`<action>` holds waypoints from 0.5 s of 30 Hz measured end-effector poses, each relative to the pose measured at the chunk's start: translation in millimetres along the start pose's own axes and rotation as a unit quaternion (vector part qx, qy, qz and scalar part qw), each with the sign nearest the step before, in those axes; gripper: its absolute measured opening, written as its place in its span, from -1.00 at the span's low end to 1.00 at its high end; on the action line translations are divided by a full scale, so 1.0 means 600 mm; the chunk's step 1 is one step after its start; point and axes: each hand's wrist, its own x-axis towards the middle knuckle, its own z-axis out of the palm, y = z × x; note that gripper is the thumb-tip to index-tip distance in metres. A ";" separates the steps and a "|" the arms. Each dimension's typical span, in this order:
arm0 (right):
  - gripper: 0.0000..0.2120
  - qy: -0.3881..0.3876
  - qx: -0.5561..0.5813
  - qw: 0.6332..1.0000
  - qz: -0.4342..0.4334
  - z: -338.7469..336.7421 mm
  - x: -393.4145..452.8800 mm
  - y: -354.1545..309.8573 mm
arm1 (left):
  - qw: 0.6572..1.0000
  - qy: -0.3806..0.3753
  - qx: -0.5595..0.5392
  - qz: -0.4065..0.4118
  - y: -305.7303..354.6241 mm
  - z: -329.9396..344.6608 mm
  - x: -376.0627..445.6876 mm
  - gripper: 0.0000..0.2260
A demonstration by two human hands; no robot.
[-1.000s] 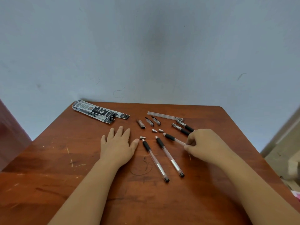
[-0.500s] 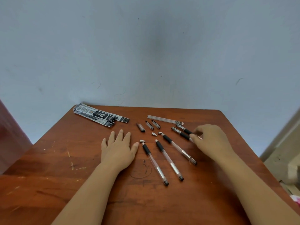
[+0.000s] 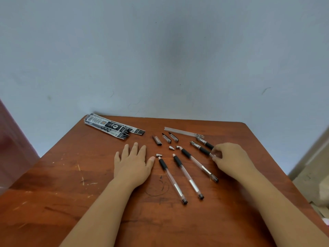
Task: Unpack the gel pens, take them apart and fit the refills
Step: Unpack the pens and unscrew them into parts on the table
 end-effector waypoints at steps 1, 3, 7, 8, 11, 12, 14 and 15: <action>-0.78 0.014 0.019 1.000 -0.009 0.000 -0.001 0.000 | 1.000 0.001 0.000 0.000 0.000 0.001 0.000 -0.51; -0.81 0.052 0.080 0.995 -0.041 0.000 -0.006 -0.002 | 1.000 0.012 -0.014 0.000 0.000 0.001 0.002 -0.53; -0.90 0.085 0.211 0.967 -0.114 -0.004 -0.024 -0.022 | 0.972 0.151 -0.174 0.048 0.003 -0.008 -0.005 -0.61; -0.89 0.078 0.226 0.962 -0.134 -0.003 -0.029 -0.029 | 0.952 0.183 -0.233 0.081 0.007 -0.012 -0.010 -0.64; -0.85 0.072 0.247 0.945 -0.202 0.008 -0.039 -0.046 | 0.886 0.182 -0.402 0.143 0.019 -0.024 -0.026 -0.79; -0.85 0.073 0.255 0.938 -0.223 0.012 -0.042 -0.051 | 0.863 0.160 -0.456 0.146 0.022 -0.027 -0.030 -0.84; -0.86 0.067 0.275 0.927 -0.247 0.017 -0.049 -0.060 | 0.806 0.105 -0.569 0.127 0.024 -0.032 -0.036 -0.85; -0.88 0.062 0.288 0.922 -0.252 0.016 -0.052 -0.063 | 0.759 0.074 -0.636 0.115 0.024 -0.035 -0.037 -0.87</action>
